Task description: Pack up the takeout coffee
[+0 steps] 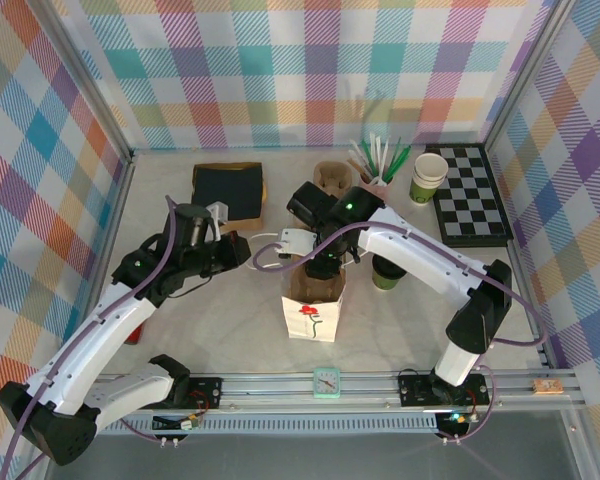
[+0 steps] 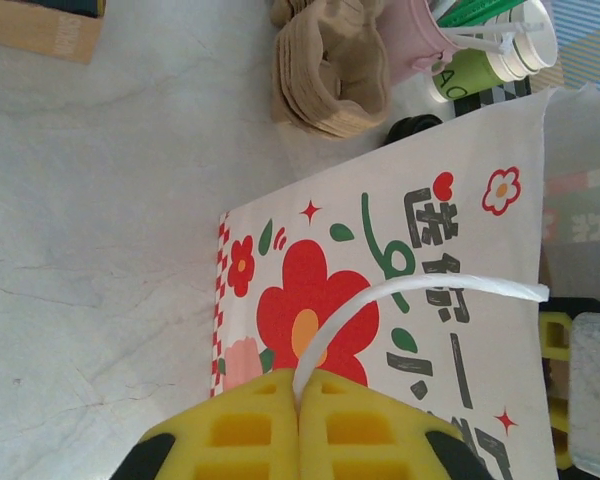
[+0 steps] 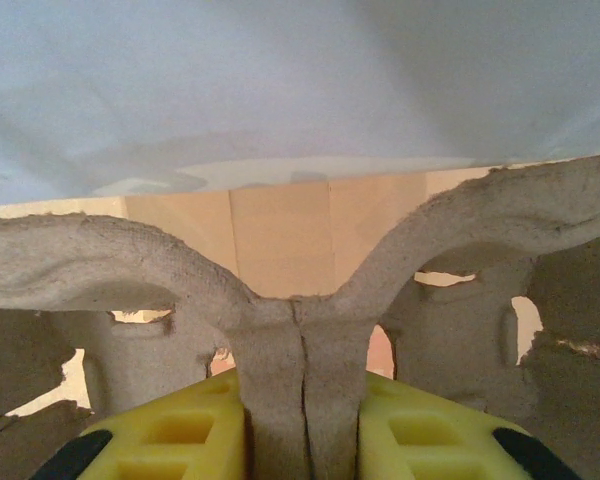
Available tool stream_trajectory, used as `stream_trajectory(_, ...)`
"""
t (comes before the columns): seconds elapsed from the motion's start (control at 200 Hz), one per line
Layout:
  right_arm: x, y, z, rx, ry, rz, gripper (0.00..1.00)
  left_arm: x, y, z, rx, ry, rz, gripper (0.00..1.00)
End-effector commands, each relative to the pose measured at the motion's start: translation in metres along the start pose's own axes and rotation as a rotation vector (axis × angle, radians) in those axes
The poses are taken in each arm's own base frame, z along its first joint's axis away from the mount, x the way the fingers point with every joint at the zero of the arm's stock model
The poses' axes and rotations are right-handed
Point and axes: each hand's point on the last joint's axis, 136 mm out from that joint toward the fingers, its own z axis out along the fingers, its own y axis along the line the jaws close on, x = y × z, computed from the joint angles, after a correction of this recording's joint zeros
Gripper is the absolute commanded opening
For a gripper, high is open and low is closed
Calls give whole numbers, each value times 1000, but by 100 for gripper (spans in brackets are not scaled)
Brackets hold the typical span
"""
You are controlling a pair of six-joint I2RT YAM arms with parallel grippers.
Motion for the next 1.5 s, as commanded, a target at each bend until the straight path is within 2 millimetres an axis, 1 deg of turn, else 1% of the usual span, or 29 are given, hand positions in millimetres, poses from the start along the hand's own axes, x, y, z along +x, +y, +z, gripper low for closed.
stream_trajectory(0.0, 5, 6, -10, 6, -10, -6, 27, -14, -1, -13, -14, -48, 5, 4)
stream_trajectory(0.11, 7, 7, -7, 2, -4, -8, 27, -17, -2, -16, -13, -60, 4, 3)
stream_trajectory(0.305, 9, 10, 1, -8, 5, -12, 28, -23, -10, -24, 13, -85, 10, 3)
stream_trajectory(0.565, 12, 12, 8, -11, 18, -12, 31, -34, -36, -40, 134, -143, 29, 3)
stream_trajectory(0.845, 10, 10, 8, -1, 23, -13, 35, -34, -35, -36, 129, -133, 28, 3)
stream_trajectory(0.945, 10, 10, 9, 0, 26, -14, 38, -35, -36, -38, 133, -143, 30, 3)
stream_trajectory(1.035, 10, 10, 9, 0, 26, -13, 44, -36, -39, -38, 145, -140, 31, 3)
stream_trajectory(1.07, 9, 10, 9, 0, 22, -14, 47, -36, -40, -38, 146, -140, 29, 3)
stream_trajectory(1.12, 8, 10, 8, 0, 20, -15, 57, -37, -39, -37, 145, -139, 28, 3)
stream_trajectory(1.18, 8, 10, 7, 2, 16, -16, 63, -37, -39, -37, 144, -140, 27, 3)
stream_trajectory(1.295, 6, 10, 5, 4, 6, -18, 65, -37, -40, -37, 146, -140, 26, 3)
stream_trajectory(1.445, 2, 10, -3, 8, -6, -19, 67, -36, -41, -35, 154, -136, 19, 4)
stream_trajectory(1.495, 0, 11, -6, 4, -12, -20, 71, -36, -42, -34, 160, -133, 16, 4)
